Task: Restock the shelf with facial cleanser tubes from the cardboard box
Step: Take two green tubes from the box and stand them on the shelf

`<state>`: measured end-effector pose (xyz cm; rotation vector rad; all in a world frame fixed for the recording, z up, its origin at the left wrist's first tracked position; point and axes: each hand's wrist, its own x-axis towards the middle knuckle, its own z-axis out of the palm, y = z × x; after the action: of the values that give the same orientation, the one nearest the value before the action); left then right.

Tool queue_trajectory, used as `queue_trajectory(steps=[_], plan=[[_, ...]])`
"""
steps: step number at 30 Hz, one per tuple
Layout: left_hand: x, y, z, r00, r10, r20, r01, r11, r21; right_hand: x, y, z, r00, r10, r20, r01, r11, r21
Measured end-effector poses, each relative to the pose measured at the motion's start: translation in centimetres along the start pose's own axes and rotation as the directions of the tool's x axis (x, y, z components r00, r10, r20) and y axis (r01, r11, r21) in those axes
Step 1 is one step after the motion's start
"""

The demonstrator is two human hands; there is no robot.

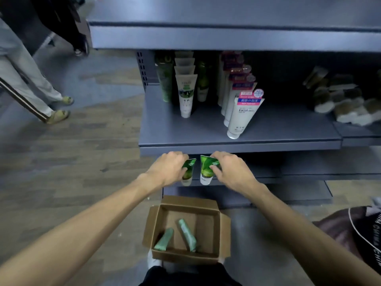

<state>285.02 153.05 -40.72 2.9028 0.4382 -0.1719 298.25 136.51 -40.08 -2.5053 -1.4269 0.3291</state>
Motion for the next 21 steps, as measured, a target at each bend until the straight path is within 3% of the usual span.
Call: queue_trajectory(steps=[11, 21], plan=[[0.5, -0.3, -13.0, 0.979, 0.051, -0.199, -0.062, 0.997, -0.047, 2.4, -3.6, -9.9, 0.952, -0.016, -0.306, 0.145, 0.904, 0.403], [3.4, -2.9, -14.4, 0.979, -0.015, -0.205, 0.009, 0.999, -0.032, 6.4, -3.8, -9.1, 0.934, 0.069, -0.351, 0.069, 0.928, 0.367]])
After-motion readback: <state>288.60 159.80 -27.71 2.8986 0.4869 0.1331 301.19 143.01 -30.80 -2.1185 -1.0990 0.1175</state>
